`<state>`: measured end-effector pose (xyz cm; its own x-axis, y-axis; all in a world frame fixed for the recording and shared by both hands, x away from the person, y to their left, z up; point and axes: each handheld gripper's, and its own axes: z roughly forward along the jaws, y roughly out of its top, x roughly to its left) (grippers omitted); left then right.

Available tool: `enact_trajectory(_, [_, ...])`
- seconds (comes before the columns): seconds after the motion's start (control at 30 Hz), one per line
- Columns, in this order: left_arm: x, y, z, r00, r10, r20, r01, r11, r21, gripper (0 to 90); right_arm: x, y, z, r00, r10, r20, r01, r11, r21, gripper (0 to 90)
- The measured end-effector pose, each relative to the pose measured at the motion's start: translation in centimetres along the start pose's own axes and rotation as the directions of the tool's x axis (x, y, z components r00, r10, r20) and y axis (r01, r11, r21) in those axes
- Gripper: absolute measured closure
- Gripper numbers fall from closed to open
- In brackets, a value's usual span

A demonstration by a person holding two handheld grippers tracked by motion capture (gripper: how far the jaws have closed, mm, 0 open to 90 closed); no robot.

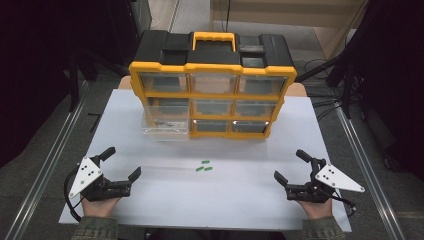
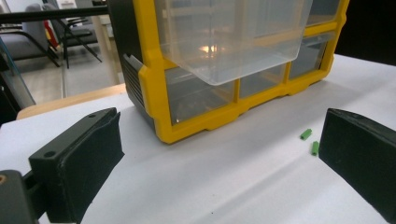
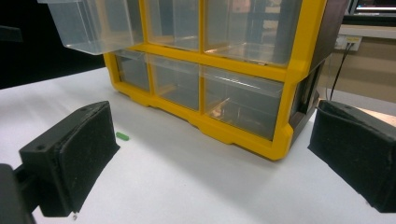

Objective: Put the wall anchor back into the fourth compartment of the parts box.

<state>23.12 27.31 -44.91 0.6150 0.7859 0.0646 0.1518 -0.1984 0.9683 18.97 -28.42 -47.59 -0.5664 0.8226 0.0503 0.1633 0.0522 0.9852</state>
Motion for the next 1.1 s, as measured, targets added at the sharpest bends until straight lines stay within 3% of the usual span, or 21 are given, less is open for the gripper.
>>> enact_trajectory(0.13, [-0.4, 0.1, 0.7, 0.999, 0.022, 0.04, -0.025, 0.998, 0.058, 0.0, 0.0, 0.0, 0.0, 1.0, -0.003, 0.006, 0.003, 1.0, 0.007, 0.9])
enact_trajectory(0.27, [-0.7, 0.3, 1.0, 0.9924, 0.083, 0.091, -0.095, 0.9866, 0.133, 0.0, 0.0, 0.0, -0.1, 0.9999, -0.004, 0.011, 0.004, 1.0, 0.008, 0.9])
enact_trajectory(0.4, [-0.7, 0.7, 1.1, 0.9853, 0.123, 0.118, -0.146, 0.9666, 0.21, 0.0, 0.0, -0.1, -0.1, 0.9999, -0.004, 0.015, 0.004, 1.0, 0.014, 0.8])
enact_trajectory(0.5, [-0.7, 1.1, 1.3, 0.9751, 0.157, 0.156, -0.196, 0.9415, 0.274, 0.0, 0.0, -0.1, -0.1, 0.9998, -0.004, 0.018, 0.004, 1.0, 0.015, 0.7])
enact_trajectory(0.53, [-0.7, 1.3, 1.3, 0.9712, 0.171, 0.166, -0.215, 0.9287, 0.302, 0.0, 0.0, -0.1, -0.1, 0.9998, -0.005, 0.019, 0.005, 1.0, 0.015, 0.7])
enact_trajectory(0.57, [-0.7, 1.4, 1.4, 0.9688, 0.177, 0.174, -0.225, 0.9208, 0.319, 0.0, 0.0, -0.1, -0.1, 0.9998, -0.005, 0.019, 0.005, 1.0, 0.013, 0.7])
enact_trajectory(0.6, [-0.7, 1.6, 1.4, 0.9643, 0.19, 0.184, -0.245, 0.9053, 0.347, 0.0, 0.1, -0.1, -0.1, 0.9998, -0.004, 0.02, 0.003, 1.0, 0.012, 0.8])
enact_trajectory(0.63, [-0.7, 1.7, 1.5, 0.9615, 0.197, 0.192, -0.256, 0.896, 0.363, 0.0, 0.0, -0.1, -0.1, 0.9997, -0.006, 0.022, 0.006, 1.0, 0.013, 0.8])
enact_trajectory(0.67, [-0.7, 1.8, 1.5, 0.9608, 0.195, 0.197, -0.257, 0.8918, 0.372, 0.0, 0.0, -0.1, -0.2, 0.9997, -0.01, 0.024, 0.01, 1.0, 0.014, 0.7])
enact_trajectory(0.73, [-0.7, 2.1, 1.7, 0.9554, 0.197, 0.221, -0.273, 0.8716, 0.407, 0.0, 0.0, -0.1, -0.2, 0.9996, -0.013, 0.023, 0.012, 1.0, 0.012, 0.7])
enact_trajectory(0.8, [-0.7, 2.4, 1.9, 0.9462, 0.212, 0.245, -0.304, 0.8414, 0.447, 0.0, 0.0, -0.1, -0.3, 0.9997, -0.008, 0.025, 0.008, 1.0, 0.014, 0.7])
enact_trajectory(0.83, [-0.8, 2.5, 2.1, 0.9397, 0.221, 0.261, -0.324, 0.8211, 0.47, 0.0, 0.0, -0.2, -0.3, 0.9996, -0.009, 0.025, 0.009, 1.0, 0.014, 0.7])
enact_trajectory(0.87, [-0.8, 2.6, 2.2, 0.937, 0.22, 0.271, -0.331, 0.8105, 0.484, 0.0, 0.0, -0.2, -0.3, 0.9996, -0.008, 0.025, 0.008, 1.0, 0.014, 0.8])
enact_trajectory(0.9, [-0.8, 2.6, 2.2, 0.937, 0.22, 0.271, -0.331, 0.8105, 0.484, 0.0, 0.0, -0.2, -0.3, 0.9996, -0.009, 0.026, 0.008, 1.0, 0.014, 0.7])
enact_trajectory(0.93, [-0.9, 2.7, 2.4, 0.927, 0.222, 0.302, -0.356, 0.7752, 0.522, 0.0, 0.0, -0.2, -0.3, 0.9996, -0.007, 0.026, 0.007, 1.0, 0.014, 0.7])
enact_trajectory(1.0, [-1.1, 2.8, 2.7, 0.9132, 0.232, 0.335, -0.391, 0.7333, 0.557, 0.0, 0.0, -0.2, -0.4, 0.9996, -0.008, 0.028, 0.008, 1.0, 0.014, 0.7])
enact_trajectory(1.1, [-1.3, 2.8, 3.3, 0.9006, 0.231, 0.368, -0.421, 0.6721, 0.609, 0.0, -0.1, -0.2, -0.4, 0.9994, -0.007, 0.032, 0.007, 1.0, 0.014, 0.6])
